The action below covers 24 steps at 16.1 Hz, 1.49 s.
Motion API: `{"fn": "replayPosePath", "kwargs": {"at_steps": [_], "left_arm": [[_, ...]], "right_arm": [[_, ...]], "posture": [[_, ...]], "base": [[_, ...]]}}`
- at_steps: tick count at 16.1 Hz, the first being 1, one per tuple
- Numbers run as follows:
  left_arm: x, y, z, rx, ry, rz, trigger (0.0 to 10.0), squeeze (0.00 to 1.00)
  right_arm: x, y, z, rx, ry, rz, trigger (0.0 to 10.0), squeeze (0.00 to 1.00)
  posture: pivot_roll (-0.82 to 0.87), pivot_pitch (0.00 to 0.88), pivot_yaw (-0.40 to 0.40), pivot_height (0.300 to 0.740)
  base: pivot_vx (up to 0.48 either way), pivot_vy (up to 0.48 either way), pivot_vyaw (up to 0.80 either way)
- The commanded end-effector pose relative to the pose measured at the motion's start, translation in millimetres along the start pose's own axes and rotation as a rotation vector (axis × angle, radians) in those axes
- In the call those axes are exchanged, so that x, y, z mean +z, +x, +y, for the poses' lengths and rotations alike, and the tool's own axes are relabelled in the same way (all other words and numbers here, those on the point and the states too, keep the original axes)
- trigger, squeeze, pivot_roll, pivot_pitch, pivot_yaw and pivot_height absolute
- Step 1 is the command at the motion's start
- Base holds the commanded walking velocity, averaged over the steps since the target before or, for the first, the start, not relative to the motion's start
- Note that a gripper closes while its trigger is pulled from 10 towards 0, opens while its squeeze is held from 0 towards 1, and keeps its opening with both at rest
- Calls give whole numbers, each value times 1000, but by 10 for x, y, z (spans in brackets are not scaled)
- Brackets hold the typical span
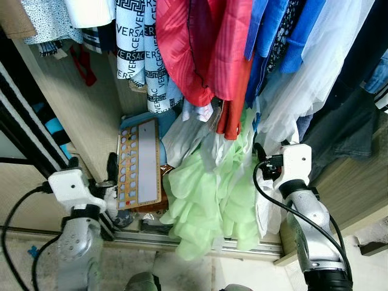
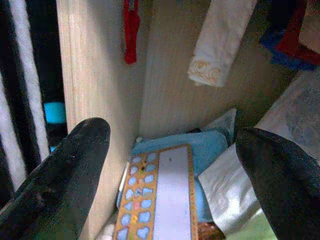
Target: Clean up the room
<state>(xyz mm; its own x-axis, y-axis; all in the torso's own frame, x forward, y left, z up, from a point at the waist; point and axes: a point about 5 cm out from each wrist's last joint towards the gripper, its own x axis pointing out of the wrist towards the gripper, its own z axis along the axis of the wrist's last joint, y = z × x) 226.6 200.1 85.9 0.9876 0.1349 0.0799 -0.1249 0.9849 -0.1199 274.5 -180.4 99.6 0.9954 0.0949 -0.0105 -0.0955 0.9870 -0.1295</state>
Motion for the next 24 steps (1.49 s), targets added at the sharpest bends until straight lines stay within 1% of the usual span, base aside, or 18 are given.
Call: {"fn": "replayPosePath", "kwargs": {"at_steps": [1,3,6,7,8,10,11,12,13,15,17,21,24], "left_arm": [[-55,4,16,15,-5,28,10000,0],[-98,18,5,9,-15,43,10000,0],[-154,29,56,40,-54,74,10000,0],[-157,30,54,36,-52,75,10000,0],[-164,30,58,36,-52,77,10000,0],[-167,30,57,34,-51,79,10000,0],[-164,32,65,31,-48,78,10000,0],[-163,32,67,31,-47,78,10000,0],[-158,34,68,29,-42,76,10000,0],[-152,39,68,28,-39,74,10000,0],[-163,50,69,26,-39,77,10000,0],[-157,42,76,32,-39,77,10000,0],[-120,27,93,50,-29,60,10000,0]], "right_arm": [[6,27,-46,-25,14,-3,10000,0],[-18,54,-38,-28,24,3,10000,0],[-37,58,-24,-22,37,10,10000,0],[-36,62,-21,-17,32,6,10000,0],[7,80,3,-5,14,-28,10000,0],[62,118,22,-5,38,-49,10000,0],[150,170,74,0,81,-75,10000,0],[167,180,102,6,82,-81,10000,0],[163,186,148,27,89,-83,10000,0],[136,189,141,24,106,-77,10000,0],[124,209,144,25,105,-75,10000,0],[114,184,119,4,114,-63,10000,0],[111,76,64,2,115,-52,10000,0]], "posture": [[-28,0,-24,740],[-26,0,-23,740],[-27,0,-19,740],[-27,0,-19,740],[-25,0,-18,740],[-22,0,-15,740],[-20,0,-12,740],[-19,0,-11,740],[-15,0,-11,740],[-16,0,-9,740],[-16,0,-8,740],[-14,0,-8,740],[-15,0,-12,740]], "base": [[0,0,0],[0,0,0],[0,0,0],[0,0,0],[0,0,0],[0,0,0],[0,0,0],[0,0,0],[0,0,0],[0,0,0],[0,0,0],[0,0,0],[0,0,0]]}}
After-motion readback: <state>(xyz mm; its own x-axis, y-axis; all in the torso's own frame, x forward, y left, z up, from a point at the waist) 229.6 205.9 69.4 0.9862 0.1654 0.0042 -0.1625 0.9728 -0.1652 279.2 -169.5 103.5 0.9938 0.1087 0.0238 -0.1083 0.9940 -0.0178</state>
